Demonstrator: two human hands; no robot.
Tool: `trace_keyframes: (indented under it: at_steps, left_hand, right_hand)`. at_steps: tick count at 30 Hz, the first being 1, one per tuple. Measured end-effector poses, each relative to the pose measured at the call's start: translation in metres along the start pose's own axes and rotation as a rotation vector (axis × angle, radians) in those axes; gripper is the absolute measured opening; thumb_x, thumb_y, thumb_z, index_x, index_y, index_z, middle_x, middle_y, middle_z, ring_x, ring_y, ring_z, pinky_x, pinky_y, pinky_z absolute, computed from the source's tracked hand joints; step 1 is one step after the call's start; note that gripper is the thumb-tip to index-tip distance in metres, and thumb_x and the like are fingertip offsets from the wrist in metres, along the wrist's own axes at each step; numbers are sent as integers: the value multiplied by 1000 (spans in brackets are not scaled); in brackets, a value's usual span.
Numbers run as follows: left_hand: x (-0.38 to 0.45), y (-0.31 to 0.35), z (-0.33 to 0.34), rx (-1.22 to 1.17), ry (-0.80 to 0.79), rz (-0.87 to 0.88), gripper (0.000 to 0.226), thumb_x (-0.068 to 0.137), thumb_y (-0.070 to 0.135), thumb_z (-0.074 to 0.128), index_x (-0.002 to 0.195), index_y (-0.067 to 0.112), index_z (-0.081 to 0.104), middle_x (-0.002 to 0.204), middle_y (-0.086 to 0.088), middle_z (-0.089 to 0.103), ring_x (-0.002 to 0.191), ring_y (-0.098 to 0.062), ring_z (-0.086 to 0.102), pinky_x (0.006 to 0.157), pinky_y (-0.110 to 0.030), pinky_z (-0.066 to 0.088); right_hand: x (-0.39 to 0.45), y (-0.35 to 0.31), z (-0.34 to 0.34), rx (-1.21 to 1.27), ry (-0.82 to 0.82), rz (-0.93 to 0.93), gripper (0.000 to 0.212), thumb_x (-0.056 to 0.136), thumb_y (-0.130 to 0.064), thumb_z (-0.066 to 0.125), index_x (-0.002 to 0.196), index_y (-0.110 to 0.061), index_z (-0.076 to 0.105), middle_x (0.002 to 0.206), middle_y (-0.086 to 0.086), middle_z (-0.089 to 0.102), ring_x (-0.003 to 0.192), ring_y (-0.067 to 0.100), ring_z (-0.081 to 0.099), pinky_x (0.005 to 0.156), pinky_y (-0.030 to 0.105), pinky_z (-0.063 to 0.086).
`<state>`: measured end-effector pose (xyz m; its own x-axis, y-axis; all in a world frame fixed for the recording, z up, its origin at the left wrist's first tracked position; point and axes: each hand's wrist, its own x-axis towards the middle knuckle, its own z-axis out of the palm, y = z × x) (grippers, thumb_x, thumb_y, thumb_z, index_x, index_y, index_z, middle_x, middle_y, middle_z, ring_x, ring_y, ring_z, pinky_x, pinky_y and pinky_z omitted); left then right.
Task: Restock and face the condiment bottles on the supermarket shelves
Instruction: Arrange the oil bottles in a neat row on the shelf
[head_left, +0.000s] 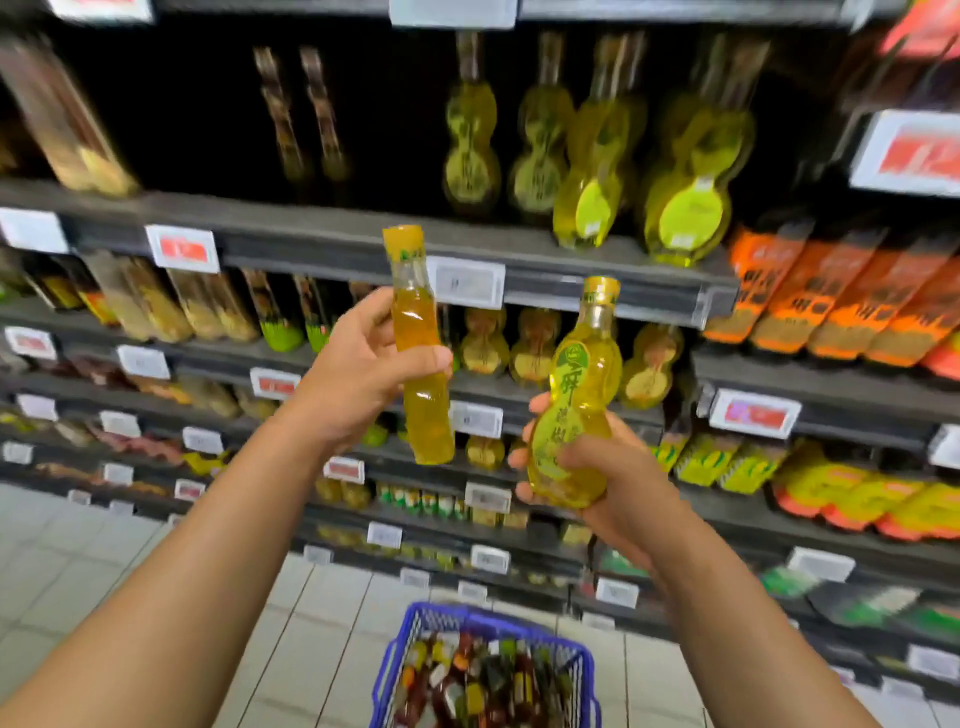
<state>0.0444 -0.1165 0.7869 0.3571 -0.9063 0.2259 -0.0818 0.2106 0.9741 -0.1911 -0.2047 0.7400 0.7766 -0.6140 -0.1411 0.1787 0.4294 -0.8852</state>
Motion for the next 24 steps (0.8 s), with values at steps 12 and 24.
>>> trace_keyframes:
  at_steps: [12,24]
  left_hand:
    - [119,41,-67,41,-101,276,47,66,38,90,110,36,72,108,7,76,99,-9,72,82,-19,54]
    - [183,27,-90,31,-234,256,32,70,38,87,99,39,76,109,7,77,107,-11,72,84,-17,55]
  right_hand:
    - [70,-73,65,-402,261,-306,44,79,-15,79,119,-8,62,111,13,77,102,34,73,82,48,61]
    - [149,-131,59,-570,308,-384,45,83,-6,77,124,-11,59,103,5,77,99,21,73,80,36,63]
